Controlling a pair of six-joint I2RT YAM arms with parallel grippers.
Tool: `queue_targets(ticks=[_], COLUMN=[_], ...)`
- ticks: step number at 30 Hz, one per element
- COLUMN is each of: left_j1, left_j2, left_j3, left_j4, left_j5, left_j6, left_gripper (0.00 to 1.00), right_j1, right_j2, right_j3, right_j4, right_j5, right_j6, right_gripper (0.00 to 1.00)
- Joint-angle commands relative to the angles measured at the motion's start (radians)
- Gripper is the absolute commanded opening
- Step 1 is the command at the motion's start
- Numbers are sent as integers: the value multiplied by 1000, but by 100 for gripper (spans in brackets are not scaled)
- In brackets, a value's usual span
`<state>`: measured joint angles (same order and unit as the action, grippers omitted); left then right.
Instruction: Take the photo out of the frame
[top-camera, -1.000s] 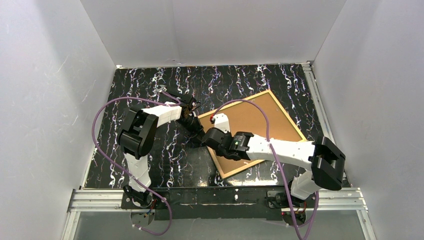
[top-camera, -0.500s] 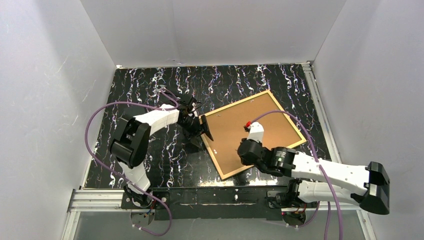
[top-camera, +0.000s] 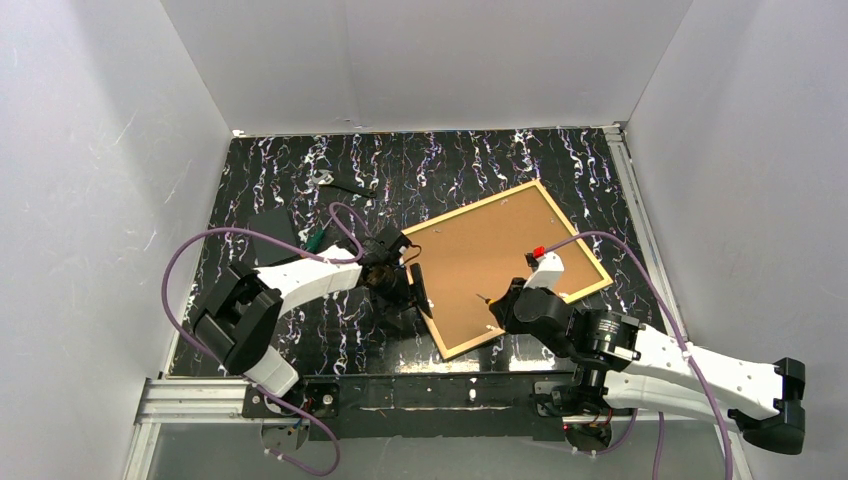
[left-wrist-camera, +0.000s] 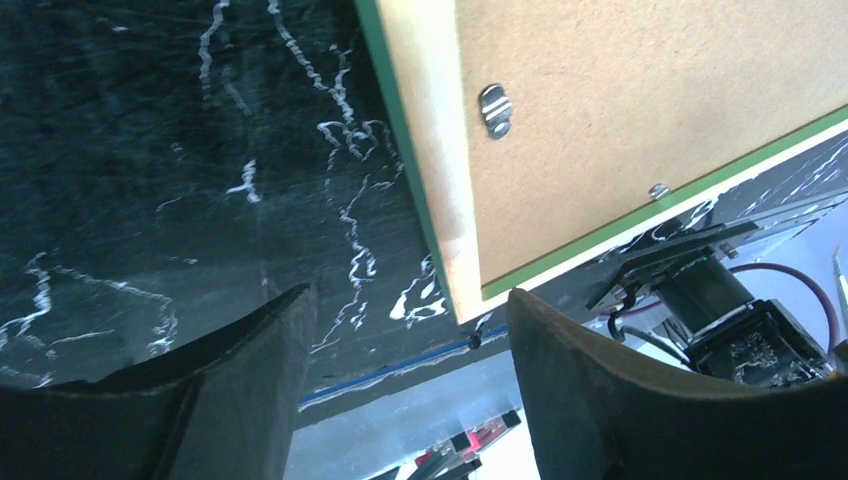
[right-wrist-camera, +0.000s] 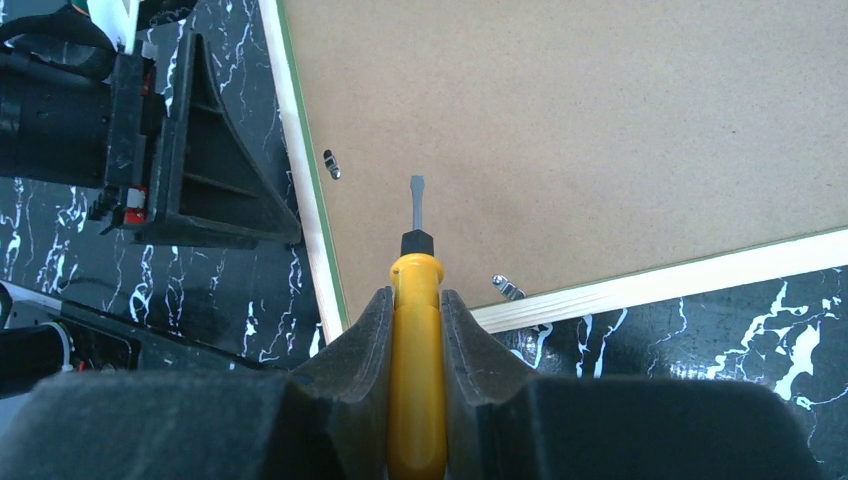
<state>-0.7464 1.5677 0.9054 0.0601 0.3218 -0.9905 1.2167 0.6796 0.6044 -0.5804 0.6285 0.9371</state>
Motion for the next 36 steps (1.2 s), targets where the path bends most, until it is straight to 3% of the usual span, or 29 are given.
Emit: queue_targets(ticks=[1,8,14,19,27,32,36], left_j1=[-42,-87,-90,-90,-32,75,109], left_j2=[49,117,138,184,318,454,515], left_j3=[-42,-39,-27,27,278,457,575], left_j4=[24,79,27,-102,-409,-554,-669], left_j5=[-24,-50,-89,-122,-196,-119,-222], left_j6=[-63,-75,-69,-22,315,535,662], left_gripper=[64,57,35,25,0,0,0], right_j1=[-1,-3,-2,-1,-2,-3,-1], right_j2=[2,11,13,23,53,56,64], right_j3=[-10,-18,-20,-20,-15,-14,-4], right_j4=[24,32,36,44,46,59,58], right_j5=[19,2,0,-1,-14,-10,-8], right_j6=[28,33,31,22,21,5,-7], right_gripper=[1,1,1,1,1,1,1])
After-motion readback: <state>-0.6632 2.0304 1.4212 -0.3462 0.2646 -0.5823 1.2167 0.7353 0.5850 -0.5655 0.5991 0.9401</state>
